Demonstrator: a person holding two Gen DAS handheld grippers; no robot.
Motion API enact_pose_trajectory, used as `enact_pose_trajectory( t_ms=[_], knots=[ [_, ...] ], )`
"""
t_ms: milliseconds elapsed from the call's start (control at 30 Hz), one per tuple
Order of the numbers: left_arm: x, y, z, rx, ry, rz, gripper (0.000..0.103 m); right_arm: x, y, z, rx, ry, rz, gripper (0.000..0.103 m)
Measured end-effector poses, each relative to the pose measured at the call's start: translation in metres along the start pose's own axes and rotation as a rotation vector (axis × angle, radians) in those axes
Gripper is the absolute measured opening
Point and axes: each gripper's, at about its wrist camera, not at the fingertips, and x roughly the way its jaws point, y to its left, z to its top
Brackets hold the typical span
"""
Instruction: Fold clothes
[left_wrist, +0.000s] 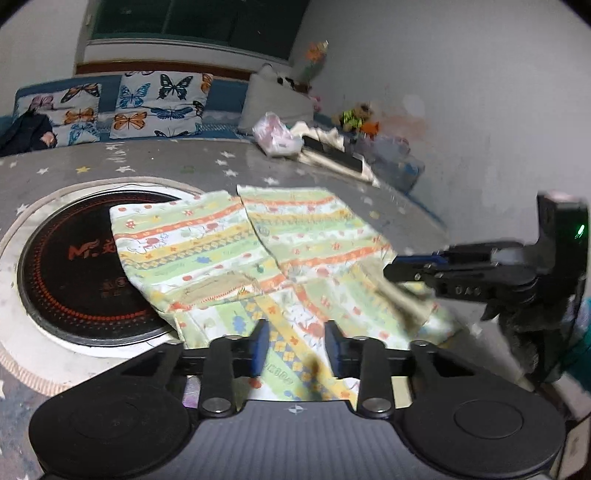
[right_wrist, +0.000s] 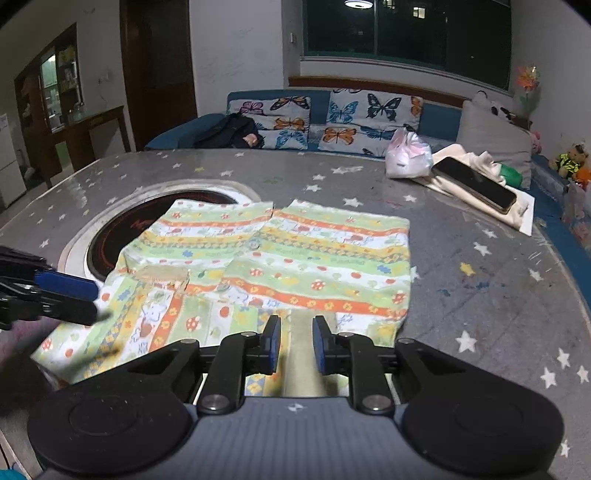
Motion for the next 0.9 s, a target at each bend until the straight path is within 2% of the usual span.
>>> enact_pose_trajectory(
  t_ms=[100, 200, 267, 333, 467, 633, 733, 833, 900],
  knots=[
    [0.013, -0.001, -0.008, 0.051, 0.063, 0.074, 0.01, 0.008, 0.001, -0.006, 0.006, 0.024, 0.015, 0.019],
    [0.01, 0.008, -0.014, 0.038, 0.06, 0.108, 0.009, 0.011, 0.004, -0.01, -0.001, 0.042, 0.03, 0.019],
    [0.006, 0.016, -0.016, 0.019, 0.059, 0.13, 0.002, 0.008, 0.006, -0.008, -0.01, 0.026, 0.04, 0.027],
    [0.003, 0.021, -0.017, 0.004, 0.058, 0.145, 0.002, 0.004, 0.008, -0.006, -0.019, 0.009, 0.051, 0.035],
    [-0.001, 0.024, -0.014, -0.022, 0.068, 0.164, 0.002, 0.01, 0.006, -0.008, -0.02, 0.029, 0.055, 0.035],
    [-0.008, 0.019, 0.005, -0.041, 0.019, 0.105, 0.004, 0.011, 0.002, -0.007, -0.005, 0.025, 0.064, 0.035],
    [0.005, 0.017, 0.015, -0.04, 0.019, 0.104, 0.005, 0.013, 0.004, 0.001, -0.013, 0.004, 0.07, 0.035],
    [0.021, 0.025, 0.015, -0.06, 0.053, 0.12, 0.005, 0.021, 0.007, 0.006, -0.029, 0.003, 0.084, 0.035],
    [0.027, 0.033, 0.011, -0.076, 0.067, 0.126, 0.009, 0.031, 0.009, 0.004, -0.036, 0.019, 0.08, 0.035]
  ],
)
